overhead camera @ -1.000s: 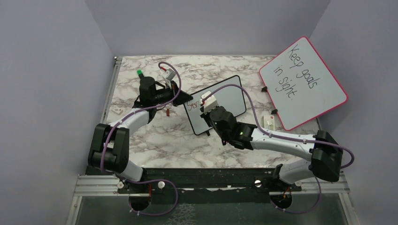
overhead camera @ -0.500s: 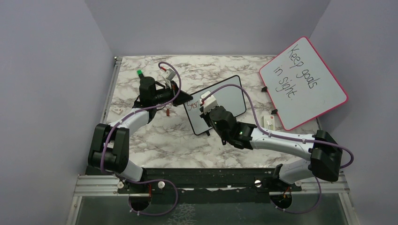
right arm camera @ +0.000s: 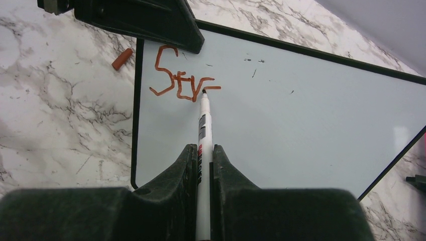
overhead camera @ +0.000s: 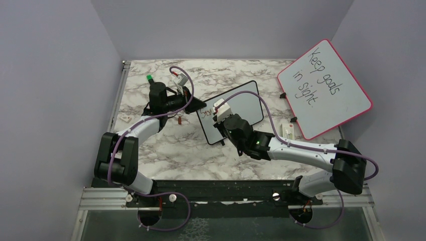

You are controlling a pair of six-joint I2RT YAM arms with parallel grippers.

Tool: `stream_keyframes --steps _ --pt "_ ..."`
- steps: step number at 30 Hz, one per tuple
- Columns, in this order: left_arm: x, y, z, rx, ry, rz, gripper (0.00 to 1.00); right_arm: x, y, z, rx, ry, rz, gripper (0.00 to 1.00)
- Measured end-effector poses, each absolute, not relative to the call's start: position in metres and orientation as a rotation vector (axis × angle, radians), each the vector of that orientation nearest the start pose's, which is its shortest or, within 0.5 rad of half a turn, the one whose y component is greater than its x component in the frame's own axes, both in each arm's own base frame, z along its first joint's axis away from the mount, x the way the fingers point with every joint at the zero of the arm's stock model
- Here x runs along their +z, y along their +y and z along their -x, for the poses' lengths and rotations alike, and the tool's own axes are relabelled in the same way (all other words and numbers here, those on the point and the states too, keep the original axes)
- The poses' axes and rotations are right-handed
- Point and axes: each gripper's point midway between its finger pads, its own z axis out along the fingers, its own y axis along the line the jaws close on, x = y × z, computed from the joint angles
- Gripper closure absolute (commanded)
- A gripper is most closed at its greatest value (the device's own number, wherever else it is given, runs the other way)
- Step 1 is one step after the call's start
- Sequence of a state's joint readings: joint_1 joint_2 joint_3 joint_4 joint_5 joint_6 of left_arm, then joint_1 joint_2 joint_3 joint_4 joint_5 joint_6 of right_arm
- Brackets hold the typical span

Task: Write a sentence on the whiteboard

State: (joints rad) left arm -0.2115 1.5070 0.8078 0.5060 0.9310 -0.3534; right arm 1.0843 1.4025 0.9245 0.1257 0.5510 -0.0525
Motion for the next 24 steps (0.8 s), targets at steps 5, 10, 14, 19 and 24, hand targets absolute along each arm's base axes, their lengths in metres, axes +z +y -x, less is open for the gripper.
stream_keyframes --steps 5,10,14,19,24 --pt "0.1947 -0.2271 -0.3460 -1.214 1.753 -0.583 1.00 0.1967 0.3223 -0.2765 0.175 1.750 0.689 0.99" --pt "0.1946 -0.2270 -0.3460 -1.214 1.752 -0.584 1.00 0.1954 0.3213 -0.2762 0.170 1.754 0.693 0.99" --pt "0.1946 -0.2270 -0.3460 -1.214 1.752 -0.584 1.00 0.1953 0.3212 -0.2762 0.169 1.755 0.693 0.99" --pt "0.1946 -0.2270 -0.3461 -1.213 1.752 -0.584 1.00 0.1941 0.3199 -0.2756 0.164 1.760 0.698 0.99" --pt "0.1946 -0.2270 -0.3460 -1.214 1.752 -0.584 1.00 0.1914 0.3171 -0.2747 0.151 1.770 0.707 0.99"
